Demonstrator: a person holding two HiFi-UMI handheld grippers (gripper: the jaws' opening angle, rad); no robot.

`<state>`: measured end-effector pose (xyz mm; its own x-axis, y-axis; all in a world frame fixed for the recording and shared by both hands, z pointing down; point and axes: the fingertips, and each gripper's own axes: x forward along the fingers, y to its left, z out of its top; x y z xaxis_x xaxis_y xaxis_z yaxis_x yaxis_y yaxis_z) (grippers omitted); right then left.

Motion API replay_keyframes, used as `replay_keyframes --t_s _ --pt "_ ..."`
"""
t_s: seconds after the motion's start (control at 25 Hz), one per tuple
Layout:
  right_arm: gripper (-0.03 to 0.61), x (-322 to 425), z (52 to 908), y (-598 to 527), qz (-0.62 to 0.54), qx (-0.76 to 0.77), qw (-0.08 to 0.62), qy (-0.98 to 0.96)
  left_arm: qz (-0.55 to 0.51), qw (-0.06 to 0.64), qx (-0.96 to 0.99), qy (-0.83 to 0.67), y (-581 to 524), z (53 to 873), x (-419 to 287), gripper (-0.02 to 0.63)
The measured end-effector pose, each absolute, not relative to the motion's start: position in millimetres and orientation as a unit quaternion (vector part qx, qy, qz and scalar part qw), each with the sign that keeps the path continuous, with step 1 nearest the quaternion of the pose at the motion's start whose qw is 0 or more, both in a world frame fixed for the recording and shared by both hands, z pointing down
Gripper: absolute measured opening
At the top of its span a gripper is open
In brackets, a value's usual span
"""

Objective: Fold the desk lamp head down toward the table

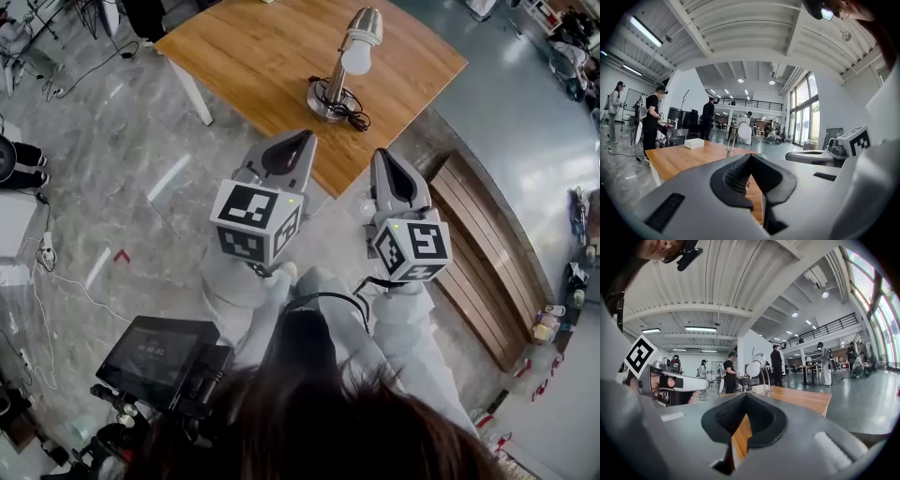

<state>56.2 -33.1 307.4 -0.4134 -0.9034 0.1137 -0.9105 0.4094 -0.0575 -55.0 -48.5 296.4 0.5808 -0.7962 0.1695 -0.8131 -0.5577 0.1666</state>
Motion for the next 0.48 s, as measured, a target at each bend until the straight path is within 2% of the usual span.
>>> replay_keyframes --t_s 0.48 --pt "0.002 86 365 -176 0.094 0.52 0.068 -0.846 0.05 0.142 0.884 -0.442 -199 333 -30 0.003"
